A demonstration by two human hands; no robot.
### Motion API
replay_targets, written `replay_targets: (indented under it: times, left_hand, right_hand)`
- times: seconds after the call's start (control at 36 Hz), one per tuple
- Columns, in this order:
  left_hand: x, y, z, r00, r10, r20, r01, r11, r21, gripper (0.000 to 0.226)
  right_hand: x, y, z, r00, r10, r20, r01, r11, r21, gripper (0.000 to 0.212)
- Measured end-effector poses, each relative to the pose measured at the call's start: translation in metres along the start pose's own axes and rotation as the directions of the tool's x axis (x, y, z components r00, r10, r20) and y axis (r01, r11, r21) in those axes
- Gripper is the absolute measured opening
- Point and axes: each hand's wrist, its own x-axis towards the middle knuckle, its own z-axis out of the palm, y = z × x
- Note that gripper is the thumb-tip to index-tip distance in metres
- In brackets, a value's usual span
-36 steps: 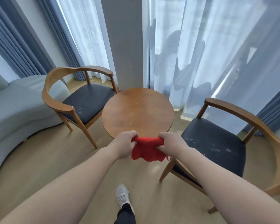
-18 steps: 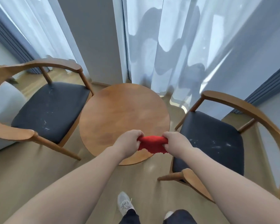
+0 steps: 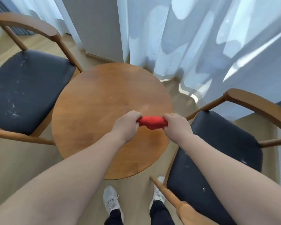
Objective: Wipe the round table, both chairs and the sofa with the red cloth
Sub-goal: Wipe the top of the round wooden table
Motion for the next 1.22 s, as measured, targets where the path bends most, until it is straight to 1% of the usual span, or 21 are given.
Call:
replay_targets:
  times: [0.06, 0.08, 0.17, 0.22, 0.31, 0.36, 0.39, 0.44, 0.5, 0.56, 0.64, 0.69, 0.75, 0.83, 0.86, 0.92, 1.0, 1.08, 1.22]
  left_hand:
    - [0.007, -0.008, 0.016, 1.000, -0.009, 0.003, 0.009, 1.000, -0.001, 0.028]
    - [0.008, -0.014, 0.025, 0.999, -0.019, 0.026, 0.019, 1.000, 0.006, 0.028]
    - [0.002, -0.030, 0.051, 0.991, -0.066, 0.121, 0.057, 0.996, 0.069, 0.026]
    - [-0.004, -0.038, 0.063, 0.983, -0.095, 0.156, 0.080, 0.992, 0.096, 0.027]
    - [-0.011, -0.046, 0.073, 0.982, -0.100, 0.162, 0.082, 0.990, 0.118, 0.028]
    - [-0.011, -0.053, 0.076, 0.985, -0.092, 0.146, 0.073, 0.989, 0.132, 0.029]
    - [-0.011, -0.056, 0.077, 0.987, -0.088, 0.135, 0.069, 0.989, 0.134, 0.029]
    - [-0.008, -0.063, 0.079, 0.993, -0.064, 0.098, 0.051, 0.990, 0.131, 0.032]
    - [-0.006, -0.070, 0.085, 0.997, -0.031, 0.068, 0.021, 0.989, 0.146, 0.036]
    - [-0.003, -0.079, 0.092, 0.998, -0.001, 0.067, -0.012, 0.983, 0.184, 0.042]
    - [0.001, -0.088, 0.102, 0.998, 0.053, 0.046, -0.062, 0.973, 0.223, 0.048]
    - [0.004, -0.097, 0.109, 0.996, 0.082, 0.039, -0.089, 0.965, 0.246, 0.049]
    - [0.007, -0.107, 0.115, 0.994, 0.082, 0.069, -0.098, 0.955, 0.280, 0.050]
    - [0.007, -0.119, 0.122, 0.988, 0.096, 0.120, -0.131, 0.934, 0.332, 0.055]
    - [0.006, -0.122, 0.125, 0.987, 0.114, 0.115, -0.147, 0.927, 0.344, 0.055]
    - [0.003, -0.126, 0.130, 0.985, 0.151, 0.087, -0.172, 0.921, 0.350, 0.054]
    - [0.005, -0.128, 0.132, 0.980, 0.189, 0.057, -0.196, 0.913, 0.358, 0.054]
    - [0.006, -0.127, 0.133, 0.980, 0.191, 0.057, -0.199, 0.910, 0.365, 0.054]
    - [0.006, -0.127, 0.134, 0.978, 0.205, 0.043, -0.206, 0.911, 0.356, 0.053]
  right_hand:
    - [0.007, 0.010, 0.015, 0.999, -0.018, -0.031, 0.018, 1.000, -0.007, 0.017]
    - [0.009, 0.014, 0.024, 0.999, -0.032, -0.018, 0.032, 0.999, -0.022, 0.020]
    - [0.009, 0.026, 0.056, 0.991, -0.072, 0.113, 0.084, 0.990, -0.114, 0.026]
    - [0.006, 0.030, 0.074, 0.976, -0.082, 0.203, 0.112, 0.984, -0.140, 0.028]
    - [-0.001, 0.029, 0.088, 0.948, -0.070, 0.311, 0.129, 0.976, -0.173, 0.034]
    - [-0.003, 0.023, 0.090, 0.931, -0.030, 0.365, 0.119, 0.967, -0.225, 0.044]
    - [-0.004, 0.020, 0.090, 0.929, -0.016, 0.370, 0.108, 0.967, -0.230, 0.051]
    - [-0.005, 0.014, 0.093, 0.950, -0.045, 0.309, 0.107, 0.976, -0.189, 0.060]
    - [-0.001, 0.008, 0.101, 0.965, -0.138, 0.221, 0.166, 0.979, -0.114, 0.060]
    - [0.006, 0.005, 0.113, 0.955, -0.207, 0.211, 0.229, 0.970, -0.086, 0.059]
    - [0.015, 0.009, 0.137, 0.942, -0.219, 0.254, 0.268, 0.947, -0.178, 0.067]
    - [0.017, 0.016, 0.154, 0.947, -0.234, 0.222, 0.278, 0.940, -0.197, 0.069]
    - [0.020, 0.023, 0.166, 0.953, -0.248, 0.177, 0.281, 0.939, -0.198, 0.071]
    - [0.029, 0.031, 0.170, 0.951, -0.274, 0.140, 0.300, 0.929, -0.218, 0.071]
    - [0.034, 0.032, 0.169, 0.951, -0.281, 0.131, 0.304, 0.925, -0.229, 0.071]
    - [0.048, 0.037, 0.165, 0.957, -0.268, 0.112, 0.288, 0.928, -0.236, 0.072]
    - [0.077, 0.045, 0.156, 0.979, -0.195, 0.057, 0.203, 0.949, -0.240, 0.071]
    - [0.112, 0.052, 0.145, 0.989, -0.149, 0.008, 0.147, 0.959, -0.244, 0.071]
    - [0.166, 0.053, 0.130, 0.997, -0.075, -0.017, 0.068, 0.962, -0.264, 0.071]
